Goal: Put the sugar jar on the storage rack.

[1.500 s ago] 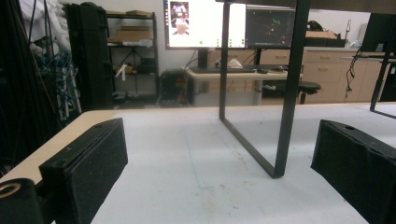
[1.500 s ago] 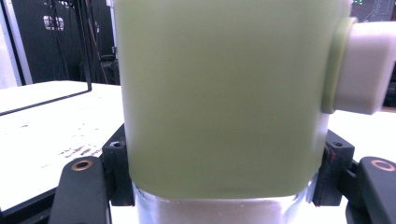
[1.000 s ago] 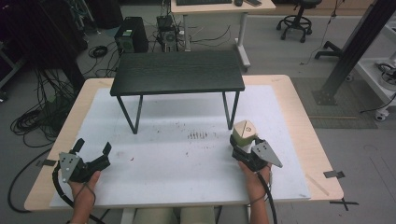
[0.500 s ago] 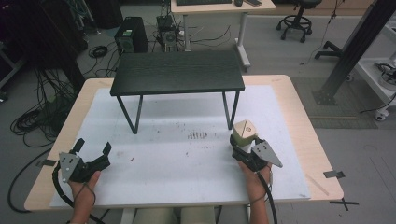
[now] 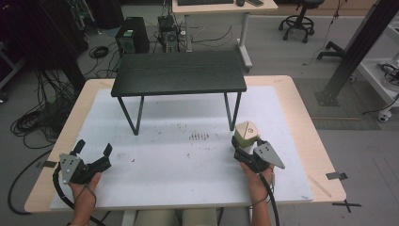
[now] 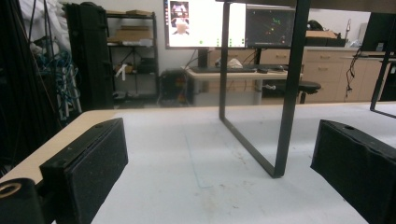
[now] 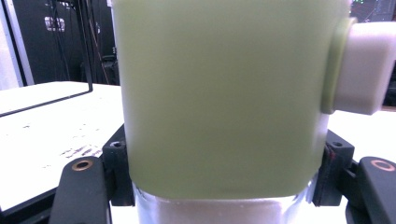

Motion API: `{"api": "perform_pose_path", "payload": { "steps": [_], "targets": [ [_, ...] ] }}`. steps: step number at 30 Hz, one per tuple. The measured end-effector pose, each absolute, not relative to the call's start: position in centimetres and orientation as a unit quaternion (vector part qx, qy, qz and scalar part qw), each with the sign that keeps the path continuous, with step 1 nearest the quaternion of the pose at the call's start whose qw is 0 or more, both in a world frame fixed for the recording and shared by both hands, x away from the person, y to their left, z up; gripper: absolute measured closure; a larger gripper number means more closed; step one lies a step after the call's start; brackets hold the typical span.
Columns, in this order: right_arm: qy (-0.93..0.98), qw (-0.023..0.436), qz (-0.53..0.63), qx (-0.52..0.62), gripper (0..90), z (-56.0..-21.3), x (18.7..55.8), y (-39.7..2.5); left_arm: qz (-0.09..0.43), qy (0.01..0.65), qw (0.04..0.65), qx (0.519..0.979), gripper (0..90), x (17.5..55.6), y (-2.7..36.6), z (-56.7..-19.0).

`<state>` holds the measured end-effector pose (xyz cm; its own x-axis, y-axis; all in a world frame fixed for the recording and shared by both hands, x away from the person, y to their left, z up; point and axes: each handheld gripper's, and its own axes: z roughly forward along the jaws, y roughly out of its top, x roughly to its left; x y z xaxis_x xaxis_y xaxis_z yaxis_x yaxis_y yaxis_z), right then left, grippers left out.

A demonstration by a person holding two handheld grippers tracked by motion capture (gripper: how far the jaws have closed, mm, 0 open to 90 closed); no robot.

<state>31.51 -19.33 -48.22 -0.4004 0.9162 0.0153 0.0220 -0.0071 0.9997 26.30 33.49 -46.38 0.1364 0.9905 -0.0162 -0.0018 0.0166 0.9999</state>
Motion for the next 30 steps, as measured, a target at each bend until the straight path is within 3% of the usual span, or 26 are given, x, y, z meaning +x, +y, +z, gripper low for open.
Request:
{"api": "perform_pose_path", "payload": {
  "steps": [30],
  "targets": [
    [0.594, 0.345, 0.616, 0.386, 29.9, -46.6, 31.3, -19.5, 0.461, 0.468, 0.539, 0.527, 3.8, 26.3, 33.5, -46.4]
  ]
}}
